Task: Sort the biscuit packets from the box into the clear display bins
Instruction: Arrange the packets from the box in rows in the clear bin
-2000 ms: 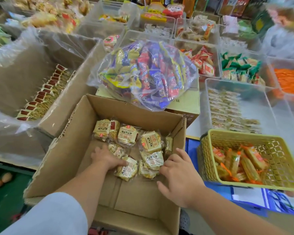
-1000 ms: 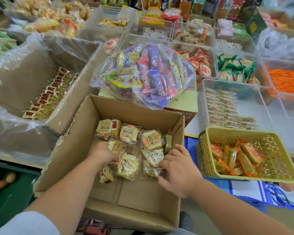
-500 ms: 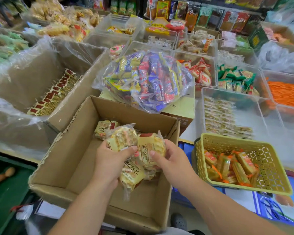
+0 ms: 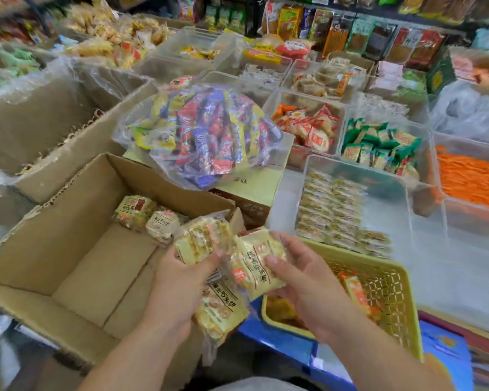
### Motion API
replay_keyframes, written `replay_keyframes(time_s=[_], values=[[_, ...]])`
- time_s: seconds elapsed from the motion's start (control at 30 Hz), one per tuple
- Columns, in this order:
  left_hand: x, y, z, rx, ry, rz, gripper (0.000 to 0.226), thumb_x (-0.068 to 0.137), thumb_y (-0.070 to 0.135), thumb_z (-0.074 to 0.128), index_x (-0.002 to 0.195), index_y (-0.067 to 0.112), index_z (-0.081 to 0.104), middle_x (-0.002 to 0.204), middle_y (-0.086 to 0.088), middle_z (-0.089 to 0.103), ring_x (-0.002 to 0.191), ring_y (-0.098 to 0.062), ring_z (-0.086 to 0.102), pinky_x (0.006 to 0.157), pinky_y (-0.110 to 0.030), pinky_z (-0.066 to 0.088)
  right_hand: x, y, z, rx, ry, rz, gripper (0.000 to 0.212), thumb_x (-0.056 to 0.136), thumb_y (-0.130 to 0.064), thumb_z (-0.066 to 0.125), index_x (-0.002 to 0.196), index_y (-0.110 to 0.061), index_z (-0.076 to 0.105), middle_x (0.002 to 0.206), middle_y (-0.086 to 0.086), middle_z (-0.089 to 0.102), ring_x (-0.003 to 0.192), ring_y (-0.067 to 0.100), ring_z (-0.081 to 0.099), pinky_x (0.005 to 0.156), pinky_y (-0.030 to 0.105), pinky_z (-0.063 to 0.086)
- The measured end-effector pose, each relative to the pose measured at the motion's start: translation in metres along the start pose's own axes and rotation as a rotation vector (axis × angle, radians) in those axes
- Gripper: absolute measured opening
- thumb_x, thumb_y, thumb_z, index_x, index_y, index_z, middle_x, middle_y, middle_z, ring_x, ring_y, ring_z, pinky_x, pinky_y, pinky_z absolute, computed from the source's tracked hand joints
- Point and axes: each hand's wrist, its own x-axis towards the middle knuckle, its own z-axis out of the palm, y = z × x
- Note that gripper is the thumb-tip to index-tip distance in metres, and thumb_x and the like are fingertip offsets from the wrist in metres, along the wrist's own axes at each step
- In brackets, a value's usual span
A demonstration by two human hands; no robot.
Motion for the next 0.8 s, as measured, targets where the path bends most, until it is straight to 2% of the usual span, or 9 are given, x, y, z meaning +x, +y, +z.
replay_keyframes(time_s=[0.13, 0.27, 0.37, 0.43, 0.57, 0.63, 0.73, 0.8], values=[[-0.015, -0.018, 0.057, -0.009, -0.007, 0.002, 0.022, 0.087, 0.015, 0.080, 0.104, 0.028, 0.077, 0.102, -0.002, 0.081, 0.093, -0.024, 0.079, 0.081, -0.051, 0.063, -0.004, 0.004, -0.044, -0.339, 0.205, -0.121, 0.043, 0.093, -0.033, 0.071, 0.131, -0.044, 0.056, 0.122, -0.011, 0.069, 0.109, 0.010, 0.068, 0.089, 0.039, 0.059], [-0.026, -0.032, 0.102, 0.011, 0.037, 0.034, 0.021, 0.088, 0.012, 0.079, 0.103, 0.026, 0.077, 0.099, -0.004, 0.081, 0.090, -0.026, 0.079, 0.075, -0.051, 0.064, -0.014, 0.005, -0.081, -0.595, 0.279, -0.235, 0.047, 0.094, -0.041, 0.068, 0.137, -0.043, 0.050, 0.129, -0.020, 0.057, 0.117, -0.002, 0.056, 0.103, 0.037, 0.051], [-0.029, -0.039, 0.127, 0.038, 0.072, 0.069, 0.018, 0.087, 0.012, 0.081, 0.096, 0.027, 0.078, 0.095, -0.004, 0.081, 0.085, -0.027, 0.079, 0.066, -0.048, 0.064, -0.019, 0.002, -0.105, -0.694, 0.326, -0.289, 0.062, 0.093, -0.048, 0.065, 0.148, -0.041, 0.036, 0.141, -0.016, 0.037, 0.129, 0.002, 0.043, 0.109, 0.033, 0.042], [-0.027, -0.041, 0.141, 0.064, 0.069, 0.078, 0.019, 0.085, 0.014, 0.083, 0.098, 0.027, 0.078, 0.095, -0.005, 0.081, 0.085, -0.028, 0.079, 0.067, -0.051, 0.064, -0.021, -0.001, -0.119, -0.658, 0.339, -0.307, 0.058, 0.091, -0.050, 0.067, 0.141, -0.046, 0.038, 0.136, -0.019, 0.036, 0.126, 0.000, 0.043, 0.104, 0.030, 0.043], [-0.021, -0.040, 0.168, 0.099, 0.037, 0.090, 0.023, 0.083, 0.015, 0.085, 0.101, 0.027, 0.077, 0.097, -0.004, 0.081, 0.088, -0.027, 0.079, 0.077, -0.055, 0.063, -0.020, -0.009, -0.141, -0.655, 0.351, -0.379, 0.020, 0.093, -0.040, 0.068, 0.103, -0.050, 0.055, 0.110, -0.027, 0.050, 0.107, -0.007, 0.050, 0.091, 0.024, 0.046], [-0.017, -0.038, 0.181, 0.119, 0.014, 0.105, 0.026, 0.082, 0.014, 0.085, 0.104, 0.026, 0.076, 0.099, -0.003, 0.081, 0.089, -0.026, 0.079, 0.078, -0.053, 0.063, -0.019, -0.015, -0.148, -0.606, 0.314, -0.364, 0.008, 0.096, -0.048, 0.059, 0.102, -0.052, 0.058, 0.109, -0.023, 0.056, 0.105, -0.007, 0.054, 0.088, 0.022, 0.046], [-0.006, -0.038, 0.195, 0.134, -0.008, 0.116, 0.030, 0.082, 0.012, 0.086, 0.106, 0.026, 0.075, 0.098, -0.003, 0.081, 0.088, -0.025, 0.079, 0.070, -0.044, 0.065, -0.019, -0.024, -0.156, -0.521, 0.239, -0.320, 0.033, 0.082, -0.080, 0.048, 0.107, -0.061, 0.058, 0.110, -0.028, 0.059, 0.104, -0.012, 0.055, 0.081, 0.011, 0.043], [0.003, -0.039, 0.205, 0.127, -0.019, 0.109, 0.029, 0.080, 0.012, 0.087, 0.100, 0.028, 0.075, 0.096, -0.004, 0.081, 0.085, -0.025, 0.079, 0.061, -0.036, 0.063, -0.016, -0.028, -0.165, -0.552, 0.243, -0.298, 0.033, 0.078, -0.079, 0.056, 0.106, -0.062, 0.056, 0.100, -0.036, 0.059, 0.095, -0.012, 0.056, 0.073, 0.007, 0.042]])
